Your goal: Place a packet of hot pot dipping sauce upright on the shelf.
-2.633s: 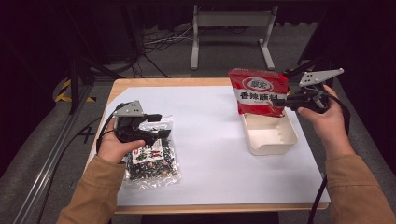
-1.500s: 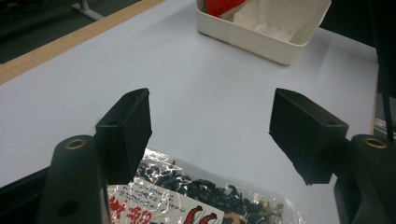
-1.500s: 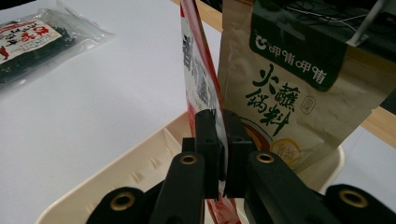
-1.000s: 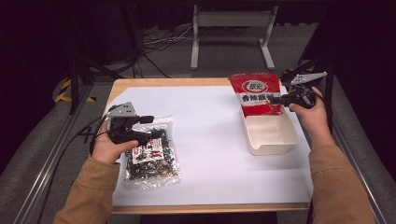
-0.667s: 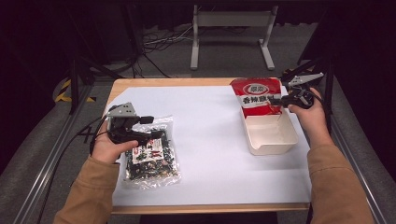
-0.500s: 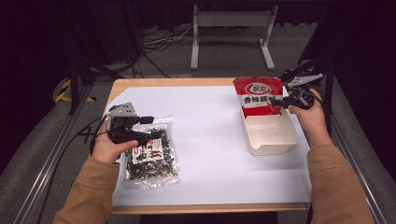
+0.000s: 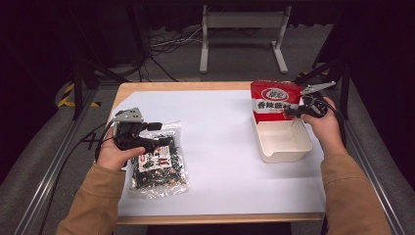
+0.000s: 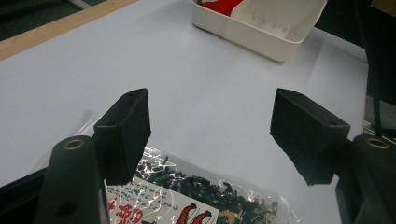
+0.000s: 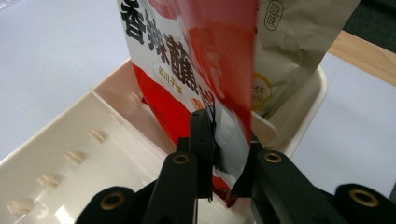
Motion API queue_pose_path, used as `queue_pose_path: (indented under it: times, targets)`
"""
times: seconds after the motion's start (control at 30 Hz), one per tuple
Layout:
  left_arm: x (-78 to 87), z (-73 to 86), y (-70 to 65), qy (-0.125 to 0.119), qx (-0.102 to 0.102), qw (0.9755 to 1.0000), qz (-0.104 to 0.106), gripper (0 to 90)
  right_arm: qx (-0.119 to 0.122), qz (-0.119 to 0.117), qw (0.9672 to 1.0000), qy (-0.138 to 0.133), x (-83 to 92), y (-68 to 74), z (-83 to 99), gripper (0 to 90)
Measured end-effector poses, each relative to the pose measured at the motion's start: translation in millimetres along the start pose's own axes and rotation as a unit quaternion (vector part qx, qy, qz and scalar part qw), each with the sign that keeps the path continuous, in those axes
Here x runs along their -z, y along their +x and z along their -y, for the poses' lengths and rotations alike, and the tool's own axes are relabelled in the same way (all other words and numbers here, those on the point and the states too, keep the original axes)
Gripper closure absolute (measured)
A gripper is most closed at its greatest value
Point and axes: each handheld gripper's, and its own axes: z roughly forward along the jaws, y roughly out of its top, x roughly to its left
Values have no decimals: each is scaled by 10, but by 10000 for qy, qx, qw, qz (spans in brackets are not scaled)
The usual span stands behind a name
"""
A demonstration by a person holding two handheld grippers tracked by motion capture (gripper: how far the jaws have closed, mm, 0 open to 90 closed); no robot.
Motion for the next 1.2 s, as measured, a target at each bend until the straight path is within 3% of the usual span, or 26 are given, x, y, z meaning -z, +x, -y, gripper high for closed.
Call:
queue_pose_path:
  times: [0.2, 0.3, 0.4, 0.57, 0.77, 0.93, 1.2]
  targets:
    - [0, 10, 18, 19, -3, 10000, -13, 290, -99, 80, 9999, -26, 19, 16, 5, 690]
    - [2, 19, 28, 37, 32, 10000, -34, 285, -162, 141, 9997, -107, 46, 20, 11, 556]
    - [7, 27, 40, 71, 14, 10000, -69, 276, -451, 83, 9985, -315, 89, 41, 17, 411]
    - [18, 34, 47, 84, 4, 9999, -89, 269, -405, 188, 9982, -400, 176, 108, 9, 318]
    - [43, 43, 51, 87, 23, 9999, -96, 262, -394, 318, 9972, -556, 326, 126, 28, 301]
    - [64, 58, 64, 80, 26, 9996, -251, 263, -368, 359, 9971, -564, 413, 161, 56, 299]
    - [106, 64, 91, 119, -4, 9990, -437, 257, -174, 367, 9977, -536, 607, 318, 88, 298]
